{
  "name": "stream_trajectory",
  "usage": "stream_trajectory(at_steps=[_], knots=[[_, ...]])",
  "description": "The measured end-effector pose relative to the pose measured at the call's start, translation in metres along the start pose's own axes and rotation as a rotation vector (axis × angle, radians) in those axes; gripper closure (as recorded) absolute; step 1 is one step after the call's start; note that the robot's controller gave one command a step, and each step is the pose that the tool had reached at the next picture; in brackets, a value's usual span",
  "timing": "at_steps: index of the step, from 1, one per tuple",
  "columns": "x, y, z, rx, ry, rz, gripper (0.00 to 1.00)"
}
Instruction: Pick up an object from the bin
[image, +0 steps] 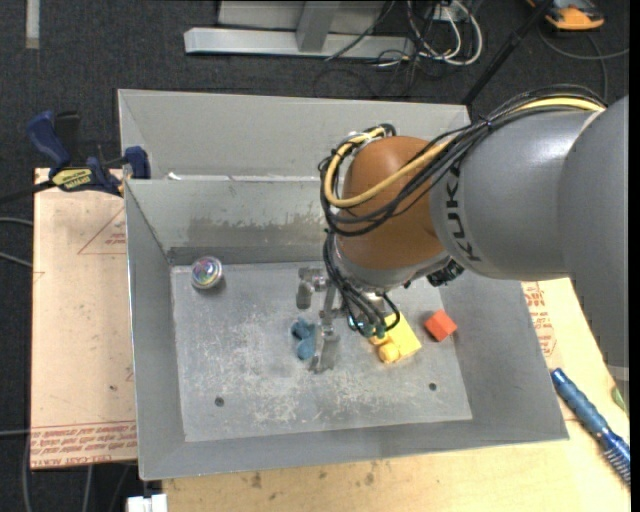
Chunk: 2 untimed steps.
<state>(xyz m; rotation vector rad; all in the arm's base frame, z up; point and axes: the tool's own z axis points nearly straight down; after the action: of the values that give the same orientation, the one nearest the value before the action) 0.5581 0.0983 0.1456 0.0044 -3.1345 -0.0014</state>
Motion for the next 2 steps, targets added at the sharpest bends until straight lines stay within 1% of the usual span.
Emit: stream_trajectory(at_steps=[1, 2], knots=[[-0.0113, -0.0273, 0.0768, 0.001, -0.007, -0.336, 0.0], [-0.0123, -0.0263, 0.0748, 0.0, -0.01, -0.337, 1.0]])
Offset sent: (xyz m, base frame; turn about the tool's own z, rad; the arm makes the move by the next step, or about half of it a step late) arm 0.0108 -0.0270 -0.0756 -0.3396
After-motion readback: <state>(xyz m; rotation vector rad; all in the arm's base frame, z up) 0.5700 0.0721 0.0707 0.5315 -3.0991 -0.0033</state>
